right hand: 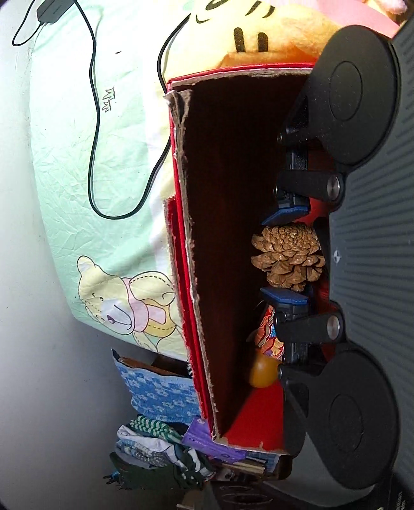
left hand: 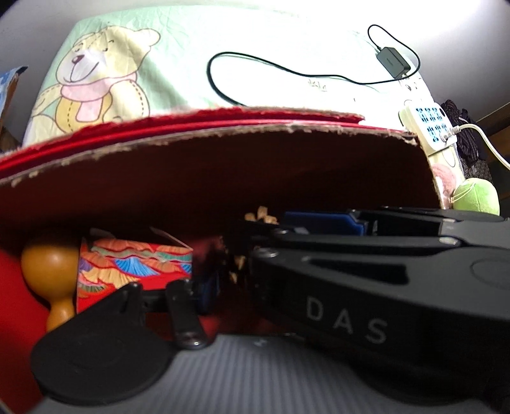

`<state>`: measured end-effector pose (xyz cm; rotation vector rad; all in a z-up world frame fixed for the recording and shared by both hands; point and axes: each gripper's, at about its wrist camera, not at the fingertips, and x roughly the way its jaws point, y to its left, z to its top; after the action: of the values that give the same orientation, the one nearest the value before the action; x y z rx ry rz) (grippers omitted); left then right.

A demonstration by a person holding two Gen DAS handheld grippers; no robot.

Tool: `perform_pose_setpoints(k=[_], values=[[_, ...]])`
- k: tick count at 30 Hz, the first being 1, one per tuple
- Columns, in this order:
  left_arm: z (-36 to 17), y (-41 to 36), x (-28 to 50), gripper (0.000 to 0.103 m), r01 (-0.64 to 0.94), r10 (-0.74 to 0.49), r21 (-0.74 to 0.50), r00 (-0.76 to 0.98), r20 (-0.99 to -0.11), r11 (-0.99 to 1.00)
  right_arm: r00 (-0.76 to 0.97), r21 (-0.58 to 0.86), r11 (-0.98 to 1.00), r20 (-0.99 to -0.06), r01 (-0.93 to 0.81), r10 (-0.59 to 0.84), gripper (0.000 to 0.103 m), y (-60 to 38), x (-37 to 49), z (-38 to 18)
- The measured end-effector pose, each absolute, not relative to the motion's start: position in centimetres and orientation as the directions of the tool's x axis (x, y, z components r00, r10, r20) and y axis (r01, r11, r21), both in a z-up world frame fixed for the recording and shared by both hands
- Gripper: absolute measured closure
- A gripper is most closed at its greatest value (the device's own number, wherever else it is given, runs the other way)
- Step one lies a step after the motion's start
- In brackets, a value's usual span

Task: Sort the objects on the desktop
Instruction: 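Lower the pine cone into the red box and open the right gripper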

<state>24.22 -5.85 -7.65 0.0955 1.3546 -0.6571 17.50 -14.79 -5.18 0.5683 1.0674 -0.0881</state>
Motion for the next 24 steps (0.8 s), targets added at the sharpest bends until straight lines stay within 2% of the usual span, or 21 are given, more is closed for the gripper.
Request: perform_pose_setpoints(k=[2,4,7,10,14,18,24], values=[[-7.7,-6.1,24.5,0.043,0.484,-0.378,-0.299,0.073,-0.923,0.822,0.495,0.386,0.860,-0.848,0.334,0.188,0.059,-14.9,17.7,-4.8],[-8.0,-6.4,24.9,0.042,0.482,-0.372,-0.297,0.065,-0.926,0.824,0.499,0.385,0.861,-0.846,0.332,0.186,0.058,-15.1,17.7,-4.4],[-8.5,-6.9,25.1,0.042,0.487,-0.367,-0.300,0.046,-0.929,0.820,0.522,0.395,0.857,-0.833,0.331,0.183,0.057,-15.3,17.3,-3.6],[-8.8,-7.3,24.9,0.042,0.504,-0.357,-0.297,0.024,-0.934,0.811,0.552,0.396,0.854,-0.818,0.337,0.161,0.065,-15.8,16.6,-2.8],[-8.7,-8.0,24.7,0.051,0.532,-0.356,-0.287,0.029,-0.934,0.797,0.608,0.425,0.837,-0.781,0.346,0.145,0.069,-16.6,15.2,-1.6],[-8.9,-9.1,25.0,0.051,0.561,-0.357,-0.263,0.062,-0.932,0.785,0.638,0.433,0.826,-0.761,0.362,0.120,0.072,-17.3,14.2,-0.9],[-9.7,-11.4,24.9,0.051,0.595,-0.401,-0.328,-0.010,-0.916,0.734,0.670,0.457,0.796,-0.737,0.397,0.089,0.076,-19.0,12.4,-0.1]])
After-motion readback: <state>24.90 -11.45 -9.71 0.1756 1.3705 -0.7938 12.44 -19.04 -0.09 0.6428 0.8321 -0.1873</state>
